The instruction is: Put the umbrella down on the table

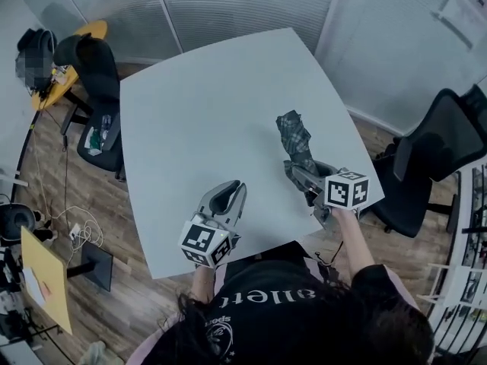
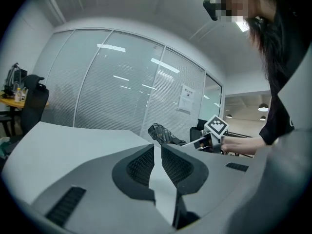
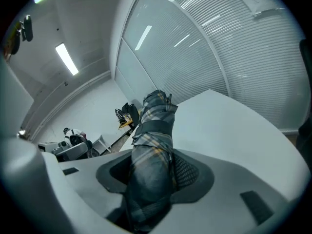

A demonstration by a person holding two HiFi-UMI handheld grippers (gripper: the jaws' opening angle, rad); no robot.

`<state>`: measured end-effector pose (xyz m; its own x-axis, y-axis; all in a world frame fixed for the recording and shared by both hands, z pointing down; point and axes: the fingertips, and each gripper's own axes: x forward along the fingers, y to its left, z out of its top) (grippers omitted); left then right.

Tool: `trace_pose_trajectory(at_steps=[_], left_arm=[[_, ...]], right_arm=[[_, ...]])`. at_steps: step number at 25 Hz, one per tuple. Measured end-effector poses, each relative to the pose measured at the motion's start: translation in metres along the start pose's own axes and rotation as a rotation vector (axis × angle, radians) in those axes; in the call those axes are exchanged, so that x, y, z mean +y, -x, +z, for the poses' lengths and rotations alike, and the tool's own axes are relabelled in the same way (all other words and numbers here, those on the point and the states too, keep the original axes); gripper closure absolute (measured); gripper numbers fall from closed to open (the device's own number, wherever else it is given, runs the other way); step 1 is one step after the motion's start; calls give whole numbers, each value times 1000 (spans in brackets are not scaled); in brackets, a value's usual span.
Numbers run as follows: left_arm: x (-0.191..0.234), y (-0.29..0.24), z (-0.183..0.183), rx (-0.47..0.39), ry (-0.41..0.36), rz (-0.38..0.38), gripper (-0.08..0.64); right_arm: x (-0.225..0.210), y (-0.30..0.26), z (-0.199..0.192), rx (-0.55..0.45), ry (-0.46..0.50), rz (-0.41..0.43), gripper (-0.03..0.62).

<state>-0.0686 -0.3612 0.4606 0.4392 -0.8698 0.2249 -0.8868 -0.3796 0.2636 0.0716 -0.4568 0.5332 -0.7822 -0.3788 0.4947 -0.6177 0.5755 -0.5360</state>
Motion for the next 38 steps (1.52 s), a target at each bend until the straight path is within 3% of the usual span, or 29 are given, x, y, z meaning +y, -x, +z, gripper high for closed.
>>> trace_pose_trajectory(at_steps=[6, 11, 15, 25, 38], left_arm=[[-1, -19, 2, 10, -1, 61, 500], [2, -27, 4, 14, -5, 102, 500], [6, -33, 4, 20, -4, 139, 500], [23, -28, 2, 38, 19, 224, 500], [39, -14, -5, 52, 47, 303, 500]], right_arm=[[-50, -35, 34, 88, 89, 12, 390], [-91, -75, 52, 176, 190, -33, 390], [-122, -115, 58, 272, 263, -70, 390], [-157, -210, 45, 451, 316, -125, 390], [-176, -251, 33, 437, 311, -159, 356]])
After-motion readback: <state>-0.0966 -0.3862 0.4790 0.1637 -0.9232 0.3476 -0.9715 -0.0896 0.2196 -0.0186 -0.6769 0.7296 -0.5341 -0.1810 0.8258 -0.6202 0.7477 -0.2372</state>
